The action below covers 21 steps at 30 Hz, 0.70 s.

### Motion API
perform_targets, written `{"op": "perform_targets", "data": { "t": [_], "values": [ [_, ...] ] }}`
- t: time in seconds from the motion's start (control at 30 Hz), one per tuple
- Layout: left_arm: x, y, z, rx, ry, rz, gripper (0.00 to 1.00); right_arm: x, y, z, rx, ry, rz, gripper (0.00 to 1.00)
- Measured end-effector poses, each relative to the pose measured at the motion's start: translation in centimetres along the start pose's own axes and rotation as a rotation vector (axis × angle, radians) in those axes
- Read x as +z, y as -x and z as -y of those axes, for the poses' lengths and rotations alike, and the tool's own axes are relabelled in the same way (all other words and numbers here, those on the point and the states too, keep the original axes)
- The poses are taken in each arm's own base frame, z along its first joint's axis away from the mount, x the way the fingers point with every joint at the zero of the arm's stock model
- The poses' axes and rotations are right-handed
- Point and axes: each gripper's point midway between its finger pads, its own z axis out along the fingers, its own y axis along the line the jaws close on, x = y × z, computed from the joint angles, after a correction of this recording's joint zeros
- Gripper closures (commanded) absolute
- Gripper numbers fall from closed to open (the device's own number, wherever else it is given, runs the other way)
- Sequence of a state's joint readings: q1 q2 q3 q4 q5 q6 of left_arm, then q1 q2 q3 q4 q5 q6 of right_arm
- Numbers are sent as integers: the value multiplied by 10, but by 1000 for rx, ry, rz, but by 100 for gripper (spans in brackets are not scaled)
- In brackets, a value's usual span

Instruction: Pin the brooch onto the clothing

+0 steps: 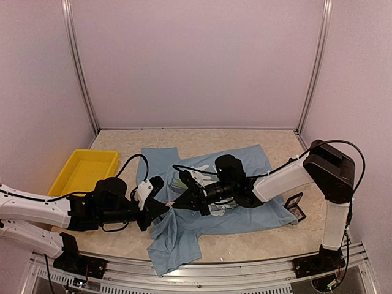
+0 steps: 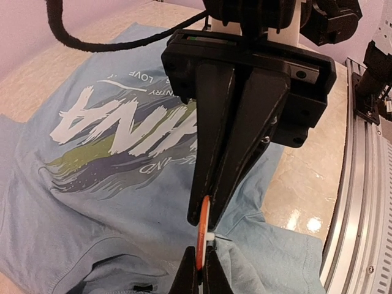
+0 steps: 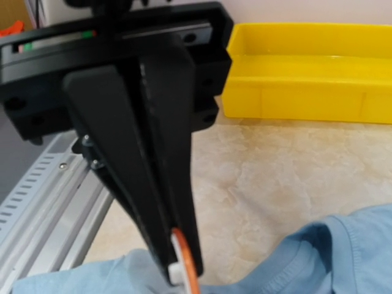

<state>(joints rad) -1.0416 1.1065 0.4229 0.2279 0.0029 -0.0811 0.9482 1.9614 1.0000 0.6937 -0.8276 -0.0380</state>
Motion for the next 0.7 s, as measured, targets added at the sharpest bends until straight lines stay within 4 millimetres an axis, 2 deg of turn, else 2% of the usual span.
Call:
{"op": "perform_targets", "data": {
  "t": [0.13, 0.27, 0.5, 0.7],
  "values": [
    [0, 1, 1, 1, -4, 5, 100, 0, 0, -4, 1, 24, 2, 100],
    [-1, 2, 2, -6, -7, 30, 85, 0, 2, -8, 1, 46, 8, 100],
    [-11, -7, -3, -28, 11, 96, 85, -1, 1, -10, 3, 55, 10, 100],
    [-12, 1, -1, -28, 5, 137, 82, -1, 0, -11, 4, 59, 12, 100]
  ]
}}
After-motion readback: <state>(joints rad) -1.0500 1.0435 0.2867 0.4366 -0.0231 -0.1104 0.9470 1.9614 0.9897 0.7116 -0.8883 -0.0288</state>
